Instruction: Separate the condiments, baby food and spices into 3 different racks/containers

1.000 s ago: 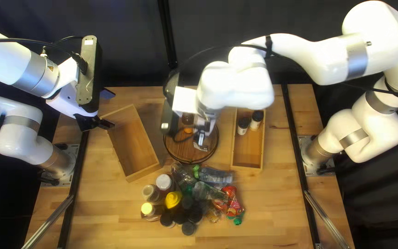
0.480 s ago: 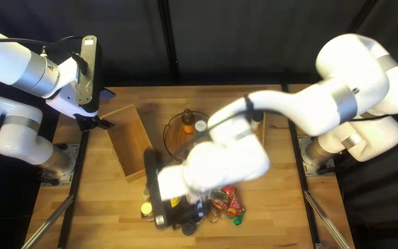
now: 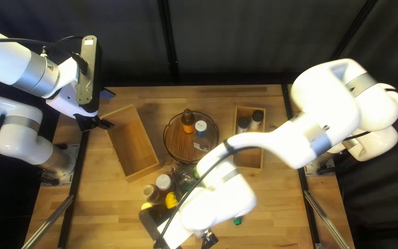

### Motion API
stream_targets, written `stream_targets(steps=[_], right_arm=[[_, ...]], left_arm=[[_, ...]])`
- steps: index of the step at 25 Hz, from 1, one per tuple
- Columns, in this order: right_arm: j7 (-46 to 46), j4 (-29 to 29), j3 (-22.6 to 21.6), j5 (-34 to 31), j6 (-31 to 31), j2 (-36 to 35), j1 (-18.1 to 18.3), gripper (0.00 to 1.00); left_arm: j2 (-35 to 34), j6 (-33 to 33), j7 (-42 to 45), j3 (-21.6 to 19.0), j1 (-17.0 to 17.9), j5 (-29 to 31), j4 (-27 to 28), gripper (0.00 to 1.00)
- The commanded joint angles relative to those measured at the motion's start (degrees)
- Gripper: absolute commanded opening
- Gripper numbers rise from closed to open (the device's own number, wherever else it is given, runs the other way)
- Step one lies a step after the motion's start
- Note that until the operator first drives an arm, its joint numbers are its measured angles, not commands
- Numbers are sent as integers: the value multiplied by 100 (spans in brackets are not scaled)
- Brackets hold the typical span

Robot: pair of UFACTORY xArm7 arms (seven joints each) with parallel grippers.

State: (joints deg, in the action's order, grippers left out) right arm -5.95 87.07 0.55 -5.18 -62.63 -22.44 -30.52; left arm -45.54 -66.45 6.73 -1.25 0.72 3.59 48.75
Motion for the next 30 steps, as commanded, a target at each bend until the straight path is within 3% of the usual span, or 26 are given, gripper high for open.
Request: stream_targets(steps=[1, 25, 26, 28, 30], right_arm=[[144, -280, 31, -13, 208, 29, -7, 100], [363, -866, 126, 86, 921, -121, 107, 100], [360, -862, 124, 87, 933, -132, 107, 74], [343, -867, 124, 86, 962, -149, 114, 2], [337, -898, 128, 87, 986, -137, 121, 1]], left_arm=[[0, 0, 0, 0, 0, 0, 0, 100], [0, 0, 0, 0, 0, 0, 0, 100], [0, 0, 0, 0, 0, 0, 0, 100], [0, 0, 0, 0, 0, 0, 0, 100], [0, 0, 0, 0, 0, 0, 0, 100]])
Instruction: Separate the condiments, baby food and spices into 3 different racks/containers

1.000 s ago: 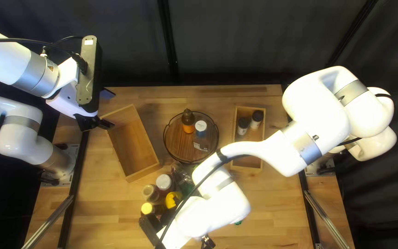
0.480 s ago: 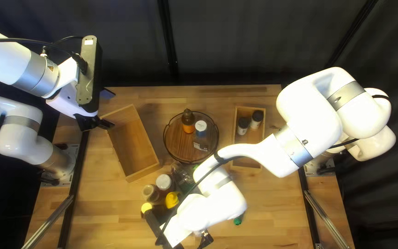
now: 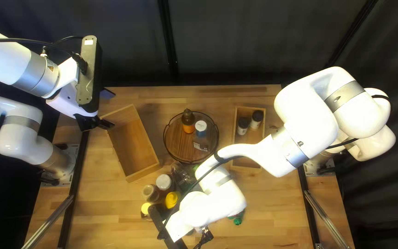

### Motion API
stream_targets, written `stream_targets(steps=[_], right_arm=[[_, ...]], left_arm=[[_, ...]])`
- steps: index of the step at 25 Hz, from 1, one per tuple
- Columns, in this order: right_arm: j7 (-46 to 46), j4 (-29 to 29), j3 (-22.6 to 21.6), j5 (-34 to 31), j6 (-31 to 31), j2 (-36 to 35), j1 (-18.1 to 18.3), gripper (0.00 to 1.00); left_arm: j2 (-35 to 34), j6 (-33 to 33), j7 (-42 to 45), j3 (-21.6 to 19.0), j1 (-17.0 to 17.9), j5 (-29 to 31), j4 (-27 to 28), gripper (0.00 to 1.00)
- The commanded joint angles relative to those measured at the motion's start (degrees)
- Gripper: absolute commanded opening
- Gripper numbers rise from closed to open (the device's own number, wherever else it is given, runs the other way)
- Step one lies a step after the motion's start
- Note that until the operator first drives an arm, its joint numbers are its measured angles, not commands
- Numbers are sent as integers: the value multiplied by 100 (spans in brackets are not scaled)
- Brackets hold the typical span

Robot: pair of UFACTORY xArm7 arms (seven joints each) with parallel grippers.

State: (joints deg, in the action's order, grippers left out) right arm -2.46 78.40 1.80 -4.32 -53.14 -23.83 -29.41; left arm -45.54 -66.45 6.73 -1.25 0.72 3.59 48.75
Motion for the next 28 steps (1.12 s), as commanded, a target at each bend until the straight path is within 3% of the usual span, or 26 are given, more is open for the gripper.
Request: stream_targets(steps=[1, 9, 15, 20, 28], right_arm=[[-17, -48, 5, 7, 46, 11, 18, 1], [406, 34, 39, -172, -656, 513, -169, 1], [718, -511, 202, -199, -1224, 1536, -47, 1], [805, -1644, 492, -281, -1356, 2804, 241, 1], [1364, -3229, 682, -735, -1269, 4185, 642, 1]], left_arm=[[0, 0, 0, 0, 0, 0, 0, 100], [0, 0, 0, 0, 0, 0, 0, 100], [0, 0, 0, 0, 0, 0, 0, 100], [0, 0, 0, 0, 0, 0, 0, 100], [0, 0, 0, 0, 0, 0, 0, 100]])
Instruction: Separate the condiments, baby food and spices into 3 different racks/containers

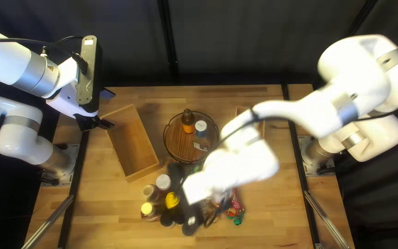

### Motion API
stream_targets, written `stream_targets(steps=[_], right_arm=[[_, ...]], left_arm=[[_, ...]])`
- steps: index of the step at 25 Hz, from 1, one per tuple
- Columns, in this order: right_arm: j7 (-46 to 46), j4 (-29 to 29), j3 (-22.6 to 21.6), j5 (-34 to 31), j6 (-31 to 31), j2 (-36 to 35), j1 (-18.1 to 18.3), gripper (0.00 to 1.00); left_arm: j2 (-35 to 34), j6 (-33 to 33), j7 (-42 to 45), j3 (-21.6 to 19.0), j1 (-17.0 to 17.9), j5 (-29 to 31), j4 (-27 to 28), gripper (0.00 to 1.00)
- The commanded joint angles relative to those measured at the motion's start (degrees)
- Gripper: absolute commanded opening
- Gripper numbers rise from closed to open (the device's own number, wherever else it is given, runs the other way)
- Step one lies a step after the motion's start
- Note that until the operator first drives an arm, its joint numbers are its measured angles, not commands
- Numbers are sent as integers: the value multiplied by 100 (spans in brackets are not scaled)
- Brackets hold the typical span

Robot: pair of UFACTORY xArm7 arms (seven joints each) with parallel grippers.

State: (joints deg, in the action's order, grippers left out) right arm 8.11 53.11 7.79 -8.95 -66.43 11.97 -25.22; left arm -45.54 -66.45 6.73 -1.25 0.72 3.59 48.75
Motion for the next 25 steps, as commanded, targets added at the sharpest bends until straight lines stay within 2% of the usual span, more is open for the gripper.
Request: stream_targets(steps=[1, 11, 15, 20, 25], right_arm=[[377, -858, 97, -339, 77, 727, 276, 1], [795, -2461, 267, -797, 489, 1965, 786, 1], [850, -2938, 390, -945, 672, 2290, 1002, 1], [803, -3324, 599, -1192, 887, 2475, 1303, 2], [687, -3351, 802, -1341, 1078, 2338, 1474, 2]], left_arm=[[0, 0, 0, 0, 0, 0, 0, 100], [0, 0, 0, 0, 0, 0, 0, 100], [0, 0, 0, 0, 0, 0, 0, 100], [0, 0, 0, 0, 0, 0, 0, 100], [0, 0, 0, 0, 0, 0, 0, 100]])
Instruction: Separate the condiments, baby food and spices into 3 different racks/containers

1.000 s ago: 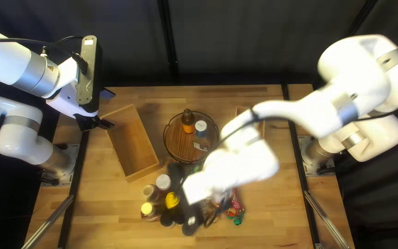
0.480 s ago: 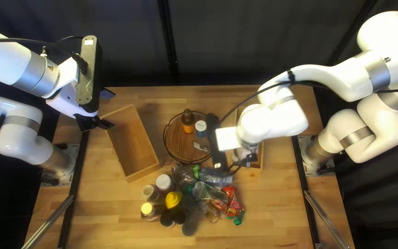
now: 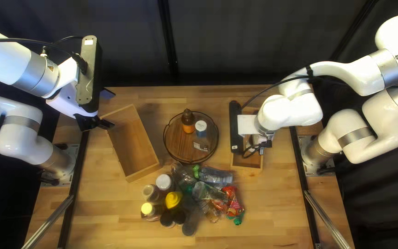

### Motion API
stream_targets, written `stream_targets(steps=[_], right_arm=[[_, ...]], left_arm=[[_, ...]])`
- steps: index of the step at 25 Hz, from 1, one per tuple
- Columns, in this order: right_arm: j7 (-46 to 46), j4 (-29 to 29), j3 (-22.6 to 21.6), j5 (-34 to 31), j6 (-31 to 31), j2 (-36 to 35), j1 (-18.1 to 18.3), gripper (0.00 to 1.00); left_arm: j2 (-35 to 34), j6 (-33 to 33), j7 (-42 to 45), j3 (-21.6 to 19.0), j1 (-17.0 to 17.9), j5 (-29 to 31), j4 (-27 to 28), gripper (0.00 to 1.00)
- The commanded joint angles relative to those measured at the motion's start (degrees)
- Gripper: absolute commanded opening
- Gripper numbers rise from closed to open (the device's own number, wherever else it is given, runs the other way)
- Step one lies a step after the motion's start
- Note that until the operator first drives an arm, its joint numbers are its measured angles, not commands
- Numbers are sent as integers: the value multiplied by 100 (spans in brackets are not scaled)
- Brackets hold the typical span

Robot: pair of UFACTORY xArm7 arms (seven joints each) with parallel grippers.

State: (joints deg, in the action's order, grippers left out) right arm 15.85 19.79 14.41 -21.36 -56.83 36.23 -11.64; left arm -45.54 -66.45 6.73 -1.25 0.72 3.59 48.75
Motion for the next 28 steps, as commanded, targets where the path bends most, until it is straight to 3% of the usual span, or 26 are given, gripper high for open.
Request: stream_targets(steps=[1, 7, 8, 9, 10, 12, 21, 28], right_arm=[[-127, -6, 187, -121, 147, -116, 145, 4], [-314, 98, 411, -179, 266, -304, 251, 12], [-346, 134, 454, -180, 268, -346, 271, 28], [-361, 138, 475, -178, 268, -353, 281, 56], [-379, 156, 506, -166, 264, -371, 292, 72], [-386, 208, 526, -122, 244, -410, 277, 84], [-242, 535, 233, 190, -207, -324, 0, 97], [-10, 1573, -451, 775, -272, -1146, -880, 100]], left_arm=[[0, 0, 0, 0, 0, 0, 0, 100], [0, 0, 0, 0, 0, 0, 0, 100], [0, 0, 0, 0, 0, 0, 0, 100], [0, 0, 0, 0, 0, 0, 0, 100], [0, 0, 0, 0, 0, 0, 0, 100], [0, 0, 0, 0, 0, 0, 0, 100], [0, 0, 0, 0, 0, 0, 0, 100], [0, 0, 0, 0, 0, 0, 0, 100]])
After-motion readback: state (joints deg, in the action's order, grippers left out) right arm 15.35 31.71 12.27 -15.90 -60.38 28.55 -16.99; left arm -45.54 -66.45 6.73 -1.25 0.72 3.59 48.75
